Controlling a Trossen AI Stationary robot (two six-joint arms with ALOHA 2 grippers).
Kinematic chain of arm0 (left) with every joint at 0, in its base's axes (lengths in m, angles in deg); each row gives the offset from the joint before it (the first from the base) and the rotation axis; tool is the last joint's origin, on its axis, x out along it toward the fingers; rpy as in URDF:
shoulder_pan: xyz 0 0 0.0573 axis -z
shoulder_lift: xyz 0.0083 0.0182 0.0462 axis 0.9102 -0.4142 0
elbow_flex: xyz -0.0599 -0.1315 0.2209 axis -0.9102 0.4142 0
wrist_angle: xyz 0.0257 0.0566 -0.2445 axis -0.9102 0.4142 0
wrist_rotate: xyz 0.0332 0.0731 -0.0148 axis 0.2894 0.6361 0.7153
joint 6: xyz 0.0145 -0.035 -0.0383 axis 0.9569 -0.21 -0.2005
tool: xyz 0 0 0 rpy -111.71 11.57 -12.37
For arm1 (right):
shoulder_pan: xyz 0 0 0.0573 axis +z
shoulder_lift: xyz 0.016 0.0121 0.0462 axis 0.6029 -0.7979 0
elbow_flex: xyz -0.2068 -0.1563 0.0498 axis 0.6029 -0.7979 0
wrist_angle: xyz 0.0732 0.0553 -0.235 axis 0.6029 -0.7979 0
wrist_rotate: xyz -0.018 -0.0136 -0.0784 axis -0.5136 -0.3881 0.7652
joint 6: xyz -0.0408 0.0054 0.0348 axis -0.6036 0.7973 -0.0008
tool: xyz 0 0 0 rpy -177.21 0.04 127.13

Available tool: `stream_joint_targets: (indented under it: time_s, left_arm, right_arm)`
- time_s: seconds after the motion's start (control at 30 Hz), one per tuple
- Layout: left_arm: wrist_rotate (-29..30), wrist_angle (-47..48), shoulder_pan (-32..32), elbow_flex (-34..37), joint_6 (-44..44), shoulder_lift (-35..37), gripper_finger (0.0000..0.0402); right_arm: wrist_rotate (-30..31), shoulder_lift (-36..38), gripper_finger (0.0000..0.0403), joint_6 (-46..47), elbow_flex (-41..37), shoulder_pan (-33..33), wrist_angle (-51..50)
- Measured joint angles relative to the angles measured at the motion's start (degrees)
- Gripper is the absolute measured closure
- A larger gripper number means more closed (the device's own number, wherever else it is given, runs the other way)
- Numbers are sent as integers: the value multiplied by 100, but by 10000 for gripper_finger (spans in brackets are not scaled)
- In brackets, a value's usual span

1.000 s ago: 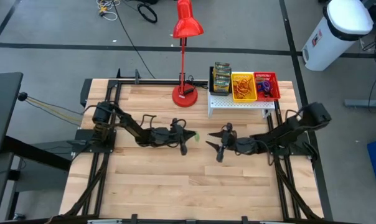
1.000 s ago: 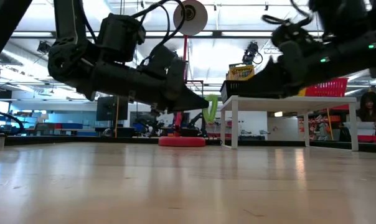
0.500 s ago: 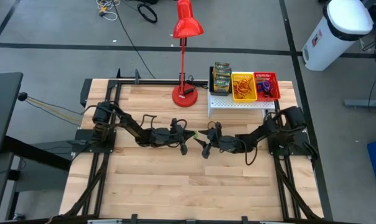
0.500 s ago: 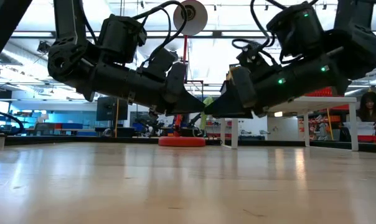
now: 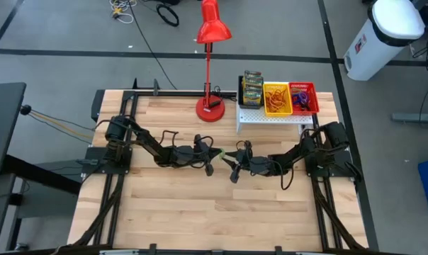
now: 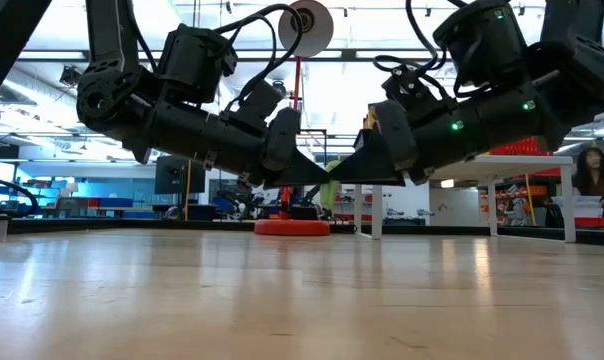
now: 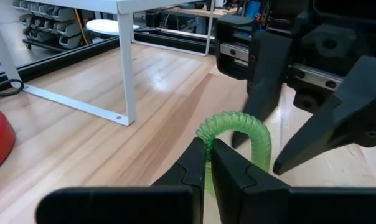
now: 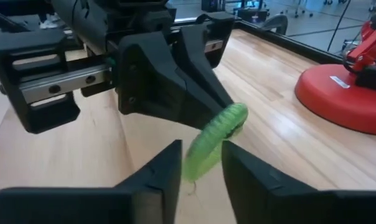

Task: Pick & Place Office Desk Supplies
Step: Put the green spring keychain into the red bin

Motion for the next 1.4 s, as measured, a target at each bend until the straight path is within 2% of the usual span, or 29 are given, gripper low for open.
stream_joint_targets:
  time_s: [0.2, 0.3, 0.37, 0.43, 0.63, 0.73, 0.87, 1.0, 1.13, 1.23, 1.3, 1.4]
  left_arm:
    - [-2, 55, 0, 0, 6, 0, 383]
    - [-36, 64, 0, 0, 50, 0, 383]
    - [-39, 67, 0, 0, 83, 0, 383]
    - [-48, 83, -2, 0, 85, 2, 383]
    - [-475, 89, 21, 0, 193, 2, 371]
    - [-464, 93, 75, 2, 192, 4, 345]
    - [-423, 536, 175, 18, 256, 341, 290]
    - [-600, 1434, 239, 244, 479, 1203, 229]
    - [-748, 1407, 261, 862, 982, 2176, 190]
    - [-1256, 1052, 236, 1463, 1187, 2936, 188]
    - [-1545, 784, 238, 1862, 1326, 3412, 196]
    - [-1659, 526, 233, 2423, 1497, 4107, 217]
  right_arm:
    - [246, 0, 204, 153, 0, 12, 37]
    - [265, 0, 191, 199, 0, -62, 40]
    - [252, 0, 202, 245, 2, -79, 40]
    - [269, 0, 231, 187, 2, -79, 71]
    - [147, 0, 372, -152, 4, -62, 87]
    - [122, 3, 376, -337, 4, -60, 85]
    - [58, 259, 368, -565, 2, -51, -148]
    - [257, 912, 382, -869, 0, -71, -679]
    - [294, 1931, 382, -1063, 0, -56, -1623]
    - [388, 2969, 382, -1075, 0, -60, -2647]
    - [678, 3754, 382, -1073, 32, -60, -3587]
    - [1322, 4882, 382, -953, 302, -60, -5184]
